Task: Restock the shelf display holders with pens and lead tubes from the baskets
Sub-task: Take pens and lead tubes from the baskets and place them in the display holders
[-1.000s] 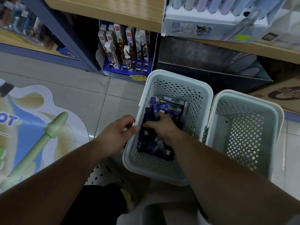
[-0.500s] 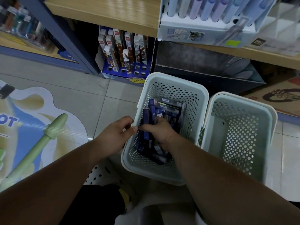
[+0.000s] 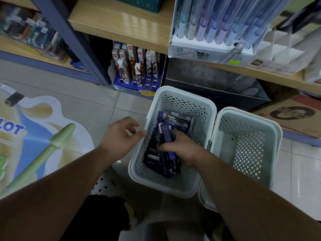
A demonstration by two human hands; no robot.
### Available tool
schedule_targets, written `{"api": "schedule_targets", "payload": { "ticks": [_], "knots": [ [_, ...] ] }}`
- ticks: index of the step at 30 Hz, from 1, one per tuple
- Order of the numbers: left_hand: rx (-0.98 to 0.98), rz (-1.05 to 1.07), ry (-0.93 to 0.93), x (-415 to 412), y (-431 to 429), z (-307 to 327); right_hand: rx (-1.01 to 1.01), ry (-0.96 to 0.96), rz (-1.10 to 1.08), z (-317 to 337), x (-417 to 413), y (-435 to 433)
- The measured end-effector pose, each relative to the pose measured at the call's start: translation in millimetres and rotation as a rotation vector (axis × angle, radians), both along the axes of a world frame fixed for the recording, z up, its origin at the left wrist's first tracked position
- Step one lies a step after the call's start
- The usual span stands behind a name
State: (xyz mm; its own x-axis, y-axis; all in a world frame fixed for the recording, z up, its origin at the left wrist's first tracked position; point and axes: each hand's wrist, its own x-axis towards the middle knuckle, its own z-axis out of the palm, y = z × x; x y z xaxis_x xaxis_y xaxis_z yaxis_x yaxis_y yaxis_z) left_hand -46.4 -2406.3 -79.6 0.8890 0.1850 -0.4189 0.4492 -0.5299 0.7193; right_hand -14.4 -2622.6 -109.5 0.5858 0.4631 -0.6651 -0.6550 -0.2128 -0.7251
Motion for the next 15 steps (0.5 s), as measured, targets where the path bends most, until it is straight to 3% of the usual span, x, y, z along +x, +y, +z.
{"api": "schedule_targets", "payload": {
  "ticks": [2, 5, 10, 15],
  "knots": [
    [-0.001, 0.064, -0.168, 8, -2, 8, 0.103, 0.039, 0.070, 13, 5, -5],
    [-0.079, -0.122, -0.271, 22, -10, 27, 0.250, 0.111, 0.184, 30, 12, -12],
    [-0.225, -0.559, 0.020, 38, -29, 46, 0.455, 0.210, 0.329, 49, 13, -19],
    [-0.192, -0.586, 0.037, 41, -36, 59, 0.510, 0.199, 0.271, 65, 18, -30]
  ]
}}
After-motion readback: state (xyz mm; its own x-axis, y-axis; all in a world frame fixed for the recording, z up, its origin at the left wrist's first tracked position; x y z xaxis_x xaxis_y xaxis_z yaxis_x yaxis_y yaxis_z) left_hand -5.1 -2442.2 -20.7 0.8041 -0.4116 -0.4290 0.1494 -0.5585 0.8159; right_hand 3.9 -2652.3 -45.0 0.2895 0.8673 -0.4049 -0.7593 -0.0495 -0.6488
